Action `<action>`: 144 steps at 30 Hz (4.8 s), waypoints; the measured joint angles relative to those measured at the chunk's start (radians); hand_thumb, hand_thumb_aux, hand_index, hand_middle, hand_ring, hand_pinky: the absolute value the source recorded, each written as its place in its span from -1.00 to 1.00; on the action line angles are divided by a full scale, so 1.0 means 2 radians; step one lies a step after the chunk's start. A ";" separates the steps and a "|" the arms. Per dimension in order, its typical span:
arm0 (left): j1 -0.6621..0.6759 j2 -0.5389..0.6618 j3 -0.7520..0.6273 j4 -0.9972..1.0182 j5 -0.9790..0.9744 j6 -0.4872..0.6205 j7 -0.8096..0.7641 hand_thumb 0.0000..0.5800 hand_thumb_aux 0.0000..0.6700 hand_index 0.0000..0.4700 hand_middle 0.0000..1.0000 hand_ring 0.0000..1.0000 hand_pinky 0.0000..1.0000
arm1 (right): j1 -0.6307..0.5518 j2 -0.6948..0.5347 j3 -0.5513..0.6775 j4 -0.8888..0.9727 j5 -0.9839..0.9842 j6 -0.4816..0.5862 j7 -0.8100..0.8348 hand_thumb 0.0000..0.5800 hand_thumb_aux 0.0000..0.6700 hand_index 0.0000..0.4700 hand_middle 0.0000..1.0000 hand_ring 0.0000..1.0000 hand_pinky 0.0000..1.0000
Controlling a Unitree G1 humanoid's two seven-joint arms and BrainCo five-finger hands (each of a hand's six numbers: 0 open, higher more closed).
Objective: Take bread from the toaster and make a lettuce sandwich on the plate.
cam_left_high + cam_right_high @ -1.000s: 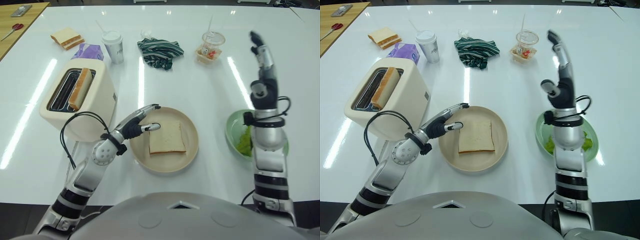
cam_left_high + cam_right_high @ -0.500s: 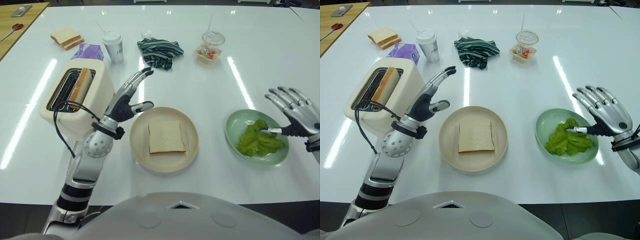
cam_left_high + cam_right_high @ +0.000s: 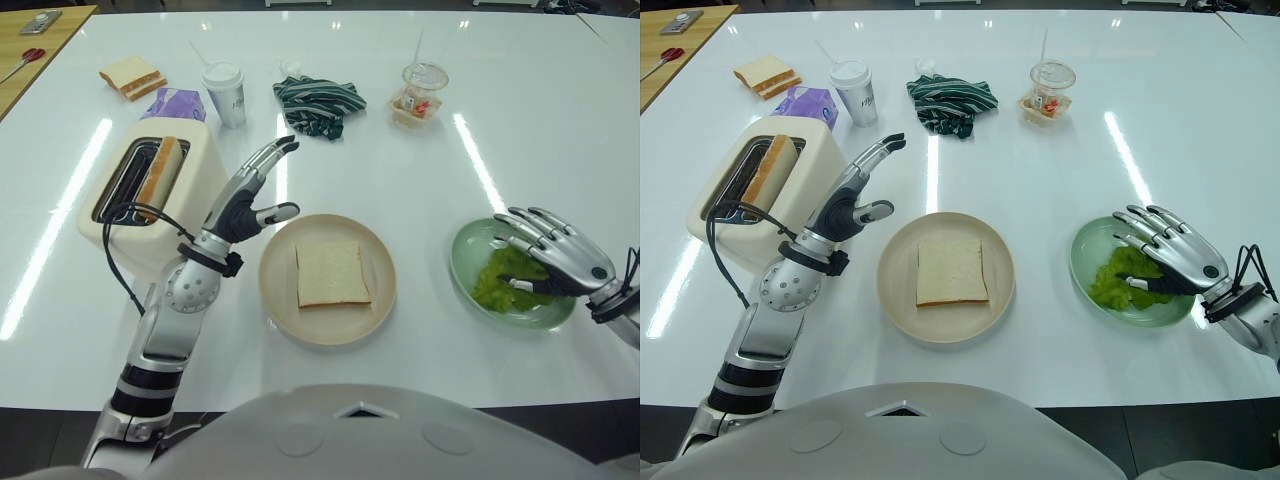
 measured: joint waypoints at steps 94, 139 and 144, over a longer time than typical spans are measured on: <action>0.001 -0.006 0.027 0.055 0.000 -0.029 0.018 -1.00 -1.00 -1.00 -1.00 -1.00 -1.00 | -0.096 0.044 0.069 -0.270 0.145 -0.077 0.182 1.00 1.00 1.00 -1.00 -1.00 -1.00; -0.006 -0.020 0.096 -0.040 -0.016 -0.024 0.042 -1.00 -1.00 -1.00 -1.00 -1.00 -1.00 | -0.226 0.249 0.149 -0.253 0.124 -0.155 0.373 -1.00 -1.00 -1.00 -1.00 -1.00 -1.00; 0.000 -0.002 0.215 -0.166 -0.032 0.028 0.038 -1.00 -1.00 -1.00 -1.00 -1.00 -1.00 | -0.163 0.186 0.022 -0.358 0.213 -0.103 0.398 -1.00 -1.00 -1.00 -1.00 -1.00 -1.00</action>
